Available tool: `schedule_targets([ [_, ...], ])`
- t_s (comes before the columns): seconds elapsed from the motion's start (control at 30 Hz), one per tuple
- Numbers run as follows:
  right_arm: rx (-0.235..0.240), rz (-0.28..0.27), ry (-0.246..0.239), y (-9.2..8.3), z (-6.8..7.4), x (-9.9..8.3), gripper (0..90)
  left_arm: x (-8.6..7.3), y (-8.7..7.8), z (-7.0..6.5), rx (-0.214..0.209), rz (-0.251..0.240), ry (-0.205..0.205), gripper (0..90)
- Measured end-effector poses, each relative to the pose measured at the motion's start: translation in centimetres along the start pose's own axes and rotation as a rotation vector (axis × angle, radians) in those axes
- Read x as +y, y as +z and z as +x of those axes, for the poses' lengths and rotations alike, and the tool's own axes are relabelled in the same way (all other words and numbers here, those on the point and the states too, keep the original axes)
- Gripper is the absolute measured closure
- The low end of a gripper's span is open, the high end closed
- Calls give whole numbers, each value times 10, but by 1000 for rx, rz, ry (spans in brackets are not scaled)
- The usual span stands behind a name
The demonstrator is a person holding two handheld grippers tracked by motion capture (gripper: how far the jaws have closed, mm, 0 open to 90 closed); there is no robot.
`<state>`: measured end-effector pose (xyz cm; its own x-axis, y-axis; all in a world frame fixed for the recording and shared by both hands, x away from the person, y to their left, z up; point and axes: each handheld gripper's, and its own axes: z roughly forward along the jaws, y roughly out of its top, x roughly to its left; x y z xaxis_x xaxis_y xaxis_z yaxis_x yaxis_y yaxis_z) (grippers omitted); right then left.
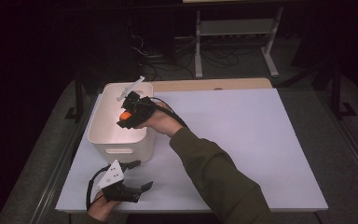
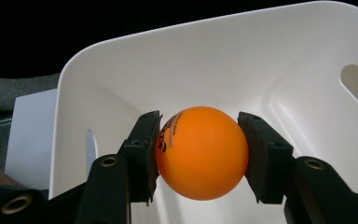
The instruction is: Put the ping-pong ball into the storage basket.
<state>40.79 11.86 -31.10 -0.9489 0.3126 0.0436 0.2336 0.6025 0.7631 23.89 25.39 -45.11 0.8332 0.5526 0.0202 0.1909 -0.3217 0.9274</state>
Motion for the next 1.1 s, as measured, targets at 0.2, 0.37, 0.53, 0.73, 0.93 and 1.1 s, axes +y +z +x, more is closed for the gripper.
schedule_targets([
  [0.2, 14, 36, -16, 12, 2, 0, 495, 0, 0, 0, 0, -1, 0, 141],
  [0.37, 17, 68, -33, 19, 3, -1, 495, 0, 0, 0, 0, 2, 0, 141],
  [0.53, 16, 83, -38, 22, 5, -2, 494, 0, 0, -1, 1, 4, 4, 141],
  [0.73, 18, 81, -38, 21, 5, -1, 492, 0, 0, -1, 1, 5, 4, 141],
  [0.93, 18, 72, -41, 20, 6, -1, 438, 0, 0, -1, 1, 2, 4, 141],
  [1.1, 14, 42, -31, 14, 6, 0, 390, 0, 0, -1, 2, 2, 4, 141],
])
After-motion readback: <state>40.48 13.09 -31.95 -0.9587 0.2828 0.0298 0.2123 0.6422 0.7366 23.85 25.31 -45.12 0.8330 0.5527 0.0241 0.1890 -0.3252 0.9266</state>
